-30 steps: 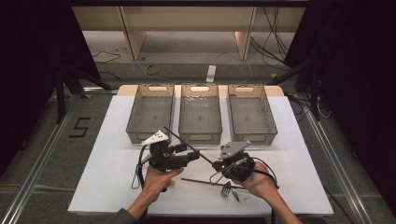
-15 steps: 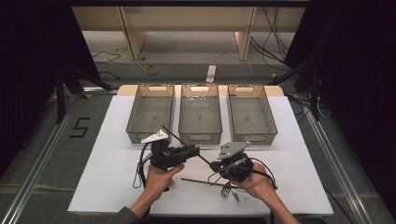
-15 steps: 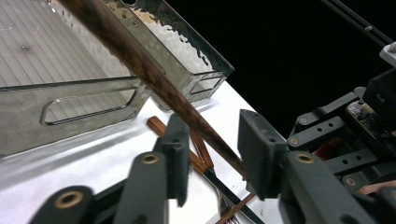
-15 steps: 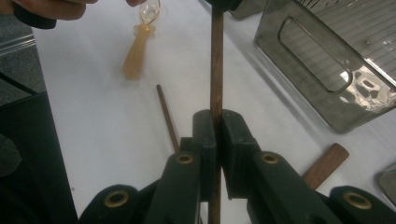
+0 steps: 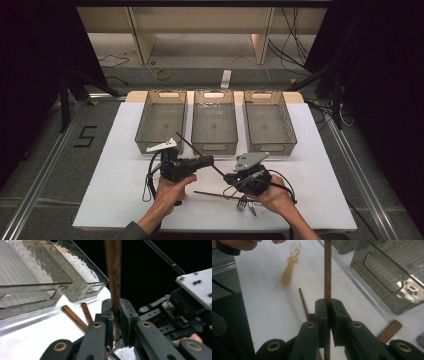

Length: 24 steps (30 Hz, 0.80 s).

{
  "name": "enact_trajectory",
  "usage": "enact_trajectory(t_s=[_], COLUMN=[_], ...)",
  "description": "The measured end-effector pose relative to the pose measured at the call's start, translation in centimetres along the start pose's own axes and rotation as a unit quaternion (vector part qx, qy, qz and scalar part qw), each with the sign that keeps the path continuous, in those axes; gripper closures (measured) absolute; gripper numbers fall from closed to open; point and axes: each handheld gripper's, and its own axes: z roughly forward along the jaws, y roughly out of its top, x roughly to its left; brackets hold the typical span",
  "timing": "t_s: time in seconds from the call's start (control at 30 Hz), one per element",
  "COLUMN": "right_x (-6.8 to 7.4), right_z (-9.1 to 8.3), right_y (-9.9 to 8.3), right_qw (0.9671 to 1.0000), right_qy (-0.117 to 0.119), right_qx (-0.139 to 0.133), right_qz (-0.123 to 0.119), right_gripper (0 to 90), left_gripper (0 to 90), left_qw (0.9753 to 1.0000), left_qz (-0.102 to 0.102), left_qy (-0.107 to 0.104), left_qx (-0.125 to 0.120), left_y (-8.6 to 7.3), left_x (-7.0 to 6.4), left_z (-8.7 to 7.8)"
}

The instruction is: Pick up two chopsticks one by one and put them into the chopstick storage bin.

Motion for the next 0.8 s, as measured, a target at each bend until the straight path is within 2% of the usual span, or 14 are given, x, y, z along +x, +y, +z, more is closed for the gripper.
enact_trajectory(t_s=[0.03, 0.07, 0.1, 0.13, 0.17, 0.2, 0.23, 0.3, 0.4, 0.43, 0.47, 0.5, 0.57, 0.8], right_x=[0.0, 0.0, -0.1, -0.1, -0.3, -0.3, -0.6, -0.9, -1.5, -1.7, -1.7, -2.0, -2.2, -2.5], right_z=[0.0, 0.0, 0.0, 0.0, -0.2, -0.2, -0.6, -1.0, -1.4, -1.5, -1.5, -1.7, -1.7, -1.7], right_y=[0.0, 0.0, 0.0, 0.0, -0.1, -0.1, -0.3, -0.6, -1.3, -1.5, -1.5, -2.0, -2.4, -3.4], right_qw=[1.0, 1.0, 1.0, 1.0, 0.9999, 0.9999, 0.9999, 0.9998, 0.9994, 0.9994, 0.9994, 0.9987, 0.9983, 0.9974], right_qy=[-0.002, -0.004, -0.003, -0.003, 0.005, 0.005, 0.01, 0.014, 0.021, 0.016, 0.016, 0.019, 0.01, 0.007], right_qx=[0.0, -0.001, -0.001, -0.001, 0.0, 0.0, -0.001, 0.0, 0.014, 0.02, 0.02, 0.036, 0.045, 0.059], right_qz=[0.0, 0.001, 0.003, 0.003, 0.012, 0.012, 0.011, 0.016, 0.022, 0.024, 0.024, 0.03, 0.035, 0.041], right_gripper=[83.8, 83.0, 80.7, 80.7, 72.0, 72.0, 63.9, 58.5, 48.8, 45.5, 45.5, 39.7, 36.1, 29.1], left_gripper=[83.6, 84.2, 84.3, 84.4, 84.4, 84.5, 84.5, 84.5, 84.5, 84.5, 84.4, 84.4, 84.4, 84.3], left_qw=[1.0, 1.0, 0.9998, 0.9998, 0.9992, 0.9992, 0.9983, 0.9969, 0.996, 0.9949, 0.9949, 0.9946, 0.9943, 0.9924], left_qz=[0.004, 0.004, 0.02, 0.02, 0.033, 0.033, 0.042, 0.055, 0.056, 0.058, 0.058, 0.058, 0.055, 0.047], left_qy=[-0.008, -0.008, -0.002, -0.002, 0.011, 0.011, 0.028, 0.042, 0.052, 0.064, 0.064, 0.072, 0.079, 0.099], left_qx=[0.004, 0.004, 0.01, 0.01, 0.02, 0.02, 0.028, 0.038, 0.046, 0.052, 0.052, 0.046, 0.044, 0.055], left_y=[0.1, 0.1, 0.2, 0.2, 0.5, 0.5, 0.9, 1.4, 2.0, 2.7, 2.7, 3.3, 3.9, 5.8], left_x=[-0.2, -0.2, -0.6, -0.6, -0.8, -0.8, -0.9, -0.9, -1.0, -0.9, -0.9, -0.8, -0.6, 0.4], left_z=[0.0, 0.0, -0.1, -0.1, -0.2, -0.2, -0.5, -0.8, -1.2, -1.7, -1.7, -2.3, -3.0, -4.7])
